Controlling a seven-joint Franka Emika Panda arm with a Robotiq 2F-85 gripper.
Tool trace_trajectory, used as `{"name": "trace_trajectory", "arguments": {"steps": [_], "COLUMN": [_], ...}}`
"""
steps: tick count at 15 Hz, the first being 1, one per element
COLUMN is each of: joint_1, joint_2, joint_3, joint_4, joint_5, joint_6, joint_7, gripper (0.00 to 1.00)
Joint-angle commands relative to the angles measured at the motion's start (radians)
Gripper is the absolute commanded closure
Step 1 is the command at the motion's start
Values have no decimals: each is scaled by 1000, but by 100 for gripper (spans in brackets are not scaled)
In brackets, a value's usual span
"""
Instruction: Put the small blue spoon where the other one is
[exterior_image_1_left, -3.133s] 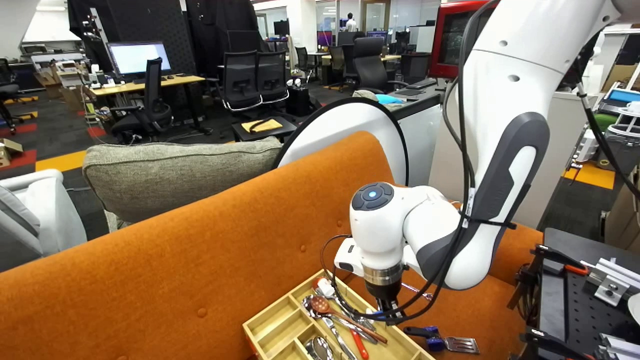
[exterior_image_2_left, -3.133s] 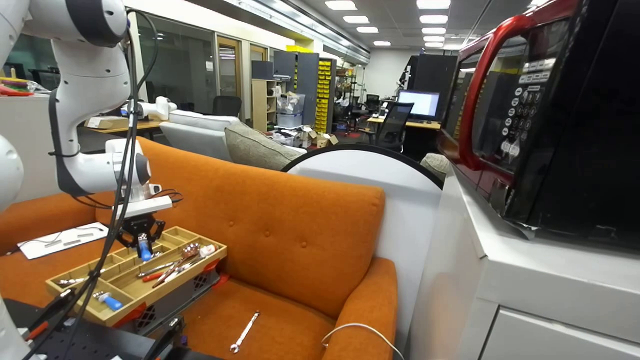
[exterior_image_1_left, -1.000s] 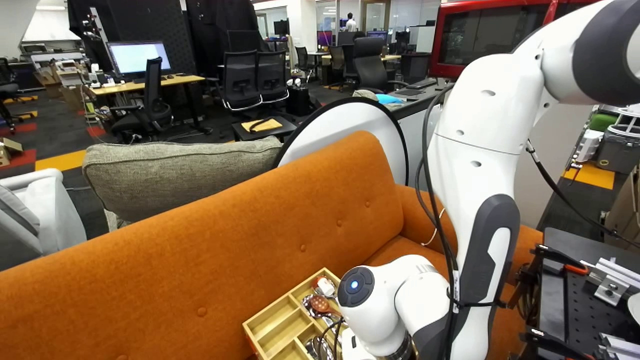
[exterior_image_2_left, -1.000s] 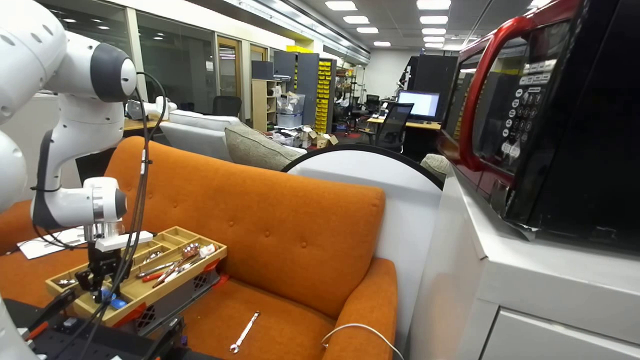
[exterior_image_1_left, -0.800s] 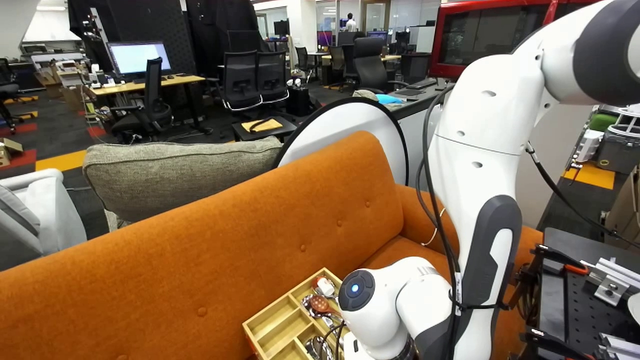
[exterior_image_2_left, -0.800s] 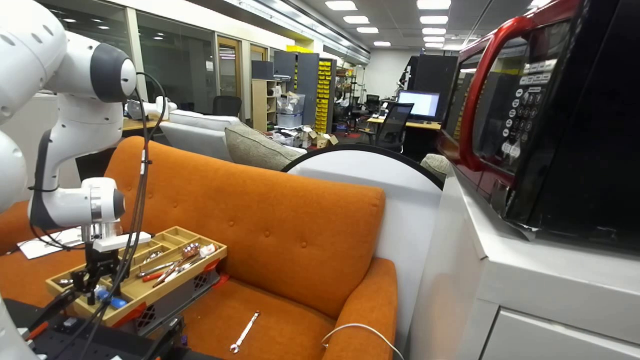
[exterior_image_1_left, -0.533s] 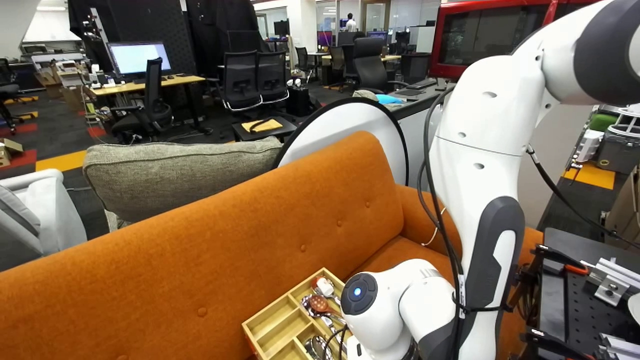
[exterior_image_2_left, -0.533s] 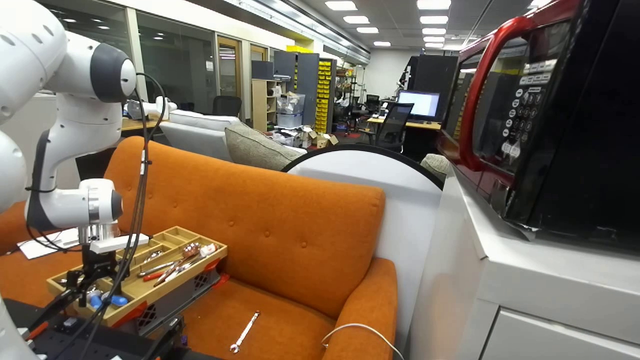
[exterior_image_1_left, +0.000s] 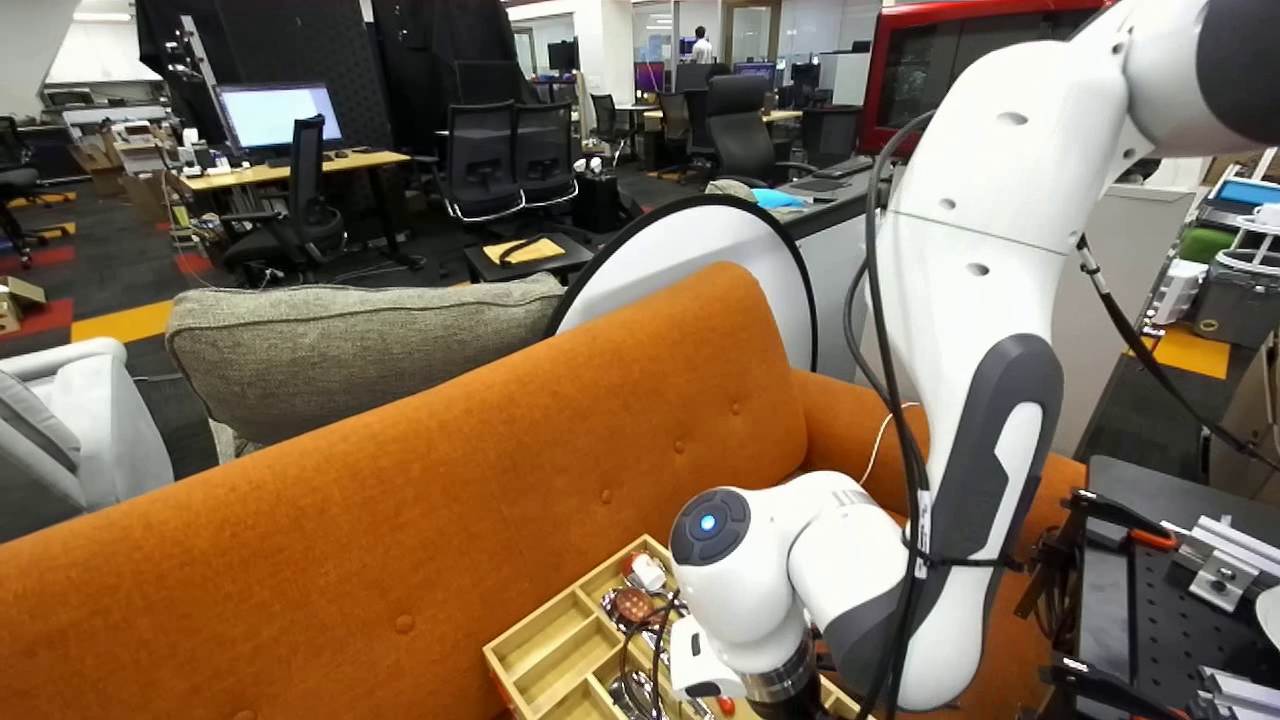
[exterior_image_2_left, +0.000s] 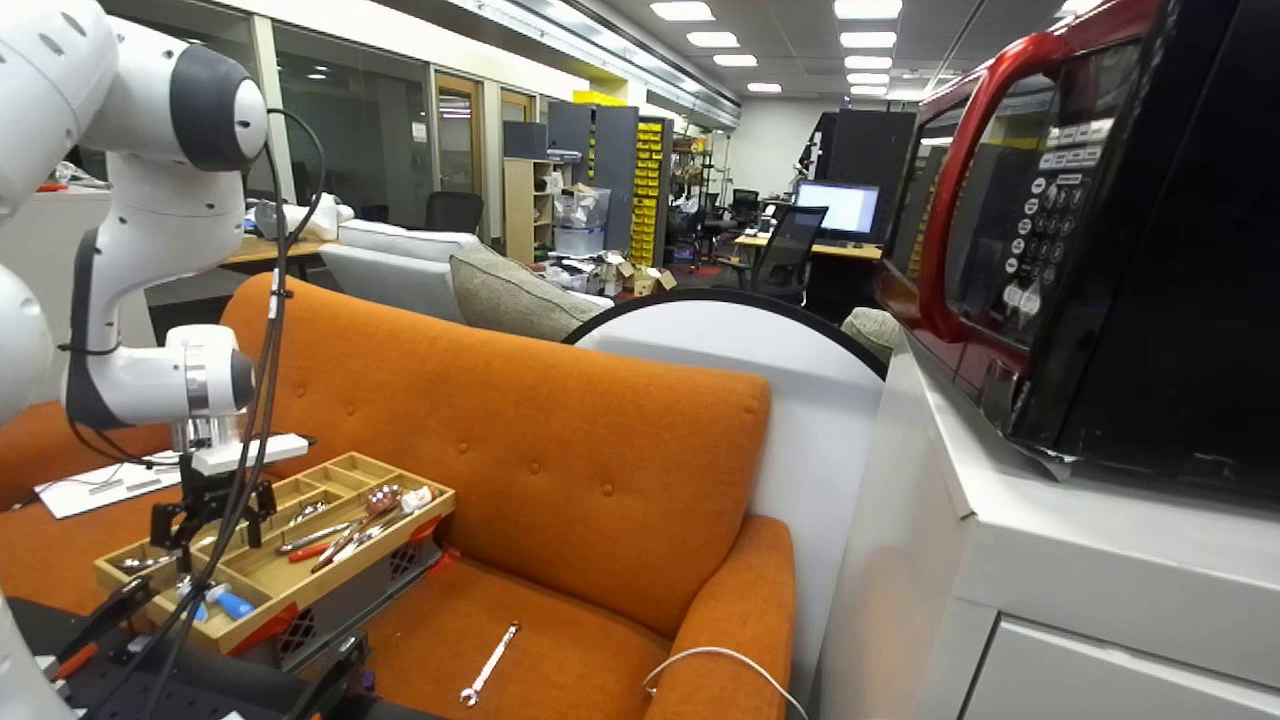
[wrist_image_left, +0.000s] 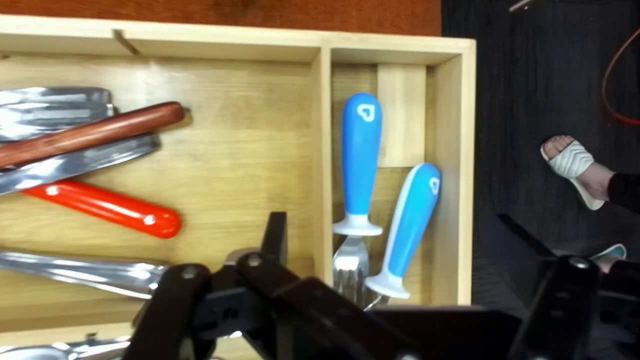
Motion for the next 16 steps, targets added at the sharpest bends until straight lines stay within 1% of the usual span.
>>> {"name": "trace_trajectory", "arguments": {"steps": [1,4,9,11,12,14,16], "joint_1": [-20,-21,-11,-15,-17,-17,-15], "joint_2": [-90,-150,-244,-288,-232,-265,-271], "joint_3": [-4,-16,-68,-87,-72,-83,-83], "joint_4": [-66,-103,-193,-238,-173,-206,-214], "joint_5": [-17,-13,-4,11,5,6,7], "joint_6": [53,94,178,191,148,155,159], "joint_7": [29,67,205,262,209,241,250], "gripper": [0,0,0,0,0,0,0]}}
